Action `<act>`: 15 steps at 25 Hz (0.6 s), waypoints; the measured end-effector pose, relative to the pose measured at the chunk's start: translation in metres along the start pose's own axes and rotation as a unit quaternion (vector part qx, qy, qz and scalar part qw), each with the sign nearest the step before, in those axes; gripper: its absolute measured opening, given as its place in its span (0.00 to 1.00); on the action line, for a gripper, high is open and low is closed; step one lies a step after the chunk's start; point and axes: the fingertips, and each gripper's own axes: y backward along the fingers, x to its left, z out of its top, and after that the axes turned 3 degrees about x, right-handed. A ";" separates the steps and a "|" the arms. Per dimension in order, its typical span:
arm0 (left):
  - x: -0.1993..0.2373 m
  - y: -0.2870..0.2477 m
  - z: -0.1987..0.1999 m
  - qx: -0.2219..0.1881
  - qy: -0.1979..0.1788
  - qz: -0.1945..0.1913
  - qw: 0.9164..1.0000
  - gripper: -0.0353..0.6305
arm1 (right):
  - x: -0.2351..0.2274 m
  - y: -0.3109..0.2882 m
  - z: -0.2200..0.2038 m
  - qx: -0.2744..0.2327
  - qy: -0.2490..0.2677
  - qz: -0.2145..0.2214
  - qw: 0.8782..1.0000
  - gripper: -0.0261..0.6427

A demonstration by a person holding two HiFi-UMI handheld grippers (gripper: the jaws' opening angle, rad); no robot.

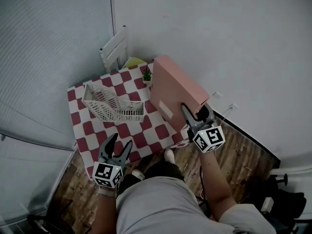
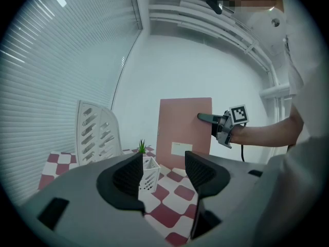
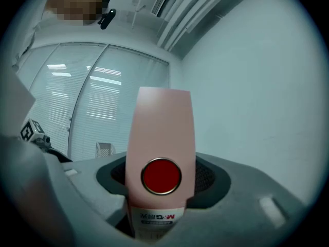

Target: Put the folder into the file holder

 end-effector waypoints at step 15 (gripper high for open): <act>-0.002 -0.026 0.027 -0.017 0.025 0.106 0.994 0.42 | 0.001 -0.053 0.066 -0.022 -0.013 0.199 0.980 0.44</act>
